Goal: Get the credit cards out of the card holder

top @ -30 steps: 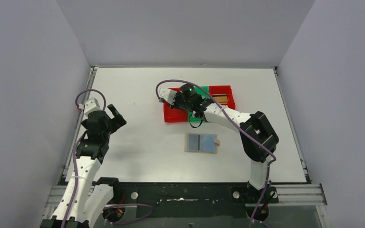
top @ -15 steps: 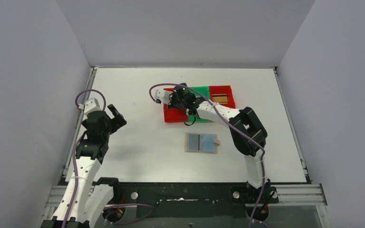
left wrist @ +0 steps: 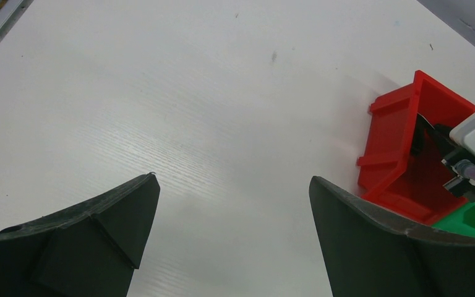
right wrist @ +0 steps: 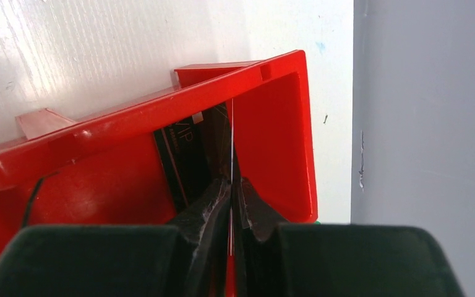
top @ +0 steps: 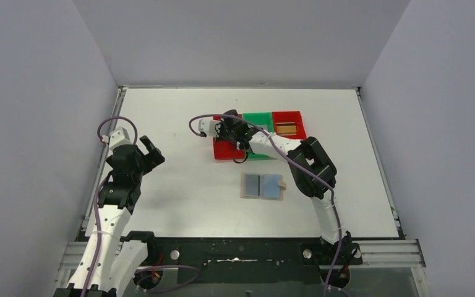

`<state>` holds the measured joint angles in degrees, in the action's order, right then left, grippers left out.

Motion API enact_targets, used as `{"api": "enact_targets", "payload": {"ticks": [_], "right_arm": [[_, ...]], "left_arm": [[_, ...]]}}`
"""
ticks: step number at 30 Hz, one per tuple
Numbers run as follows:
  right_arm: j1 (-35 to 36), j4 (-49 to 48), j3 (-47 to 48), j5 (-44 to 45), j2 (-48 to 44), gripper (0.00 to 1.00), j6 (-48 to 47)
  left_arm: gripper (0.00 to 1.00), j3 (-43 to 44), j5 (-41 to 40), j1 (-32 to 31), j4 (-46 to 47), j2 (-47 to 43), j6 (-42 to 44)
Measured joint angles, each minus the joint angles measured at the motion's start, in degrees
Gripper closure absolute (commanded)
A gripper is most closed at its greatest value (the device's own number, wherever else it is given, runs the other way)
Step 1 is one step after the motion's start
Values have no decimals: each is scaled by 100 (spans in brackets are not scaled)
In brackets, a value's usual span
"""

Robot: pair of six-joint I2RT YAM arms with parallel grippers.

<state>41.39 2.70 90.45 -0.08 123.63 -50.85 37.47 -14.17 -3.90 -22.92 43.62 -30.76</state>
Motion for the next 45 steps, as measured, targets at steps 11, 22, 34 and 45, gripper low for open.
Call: {"api": "enact_targets", "payload": {"ticks": [11, 22, 34, 45], "right_arm": [[28, 20, 48, 72, 192, 79, -107], [-4, 157, 52, -83, 197, 70, -116], [-125, 358, 63, -201, 197, 63, 9], [-122, -293, -267, -170, -332, 55, 2321]], "left_arm": [[5, 0, 92, 0, 0, 0, 2], [5, 0, 184, 0, 0, 0, 22], [5, -2, 249, 22, 2, 0, 44], [5, -4, 291, 26, 13, 2, 85]]}}
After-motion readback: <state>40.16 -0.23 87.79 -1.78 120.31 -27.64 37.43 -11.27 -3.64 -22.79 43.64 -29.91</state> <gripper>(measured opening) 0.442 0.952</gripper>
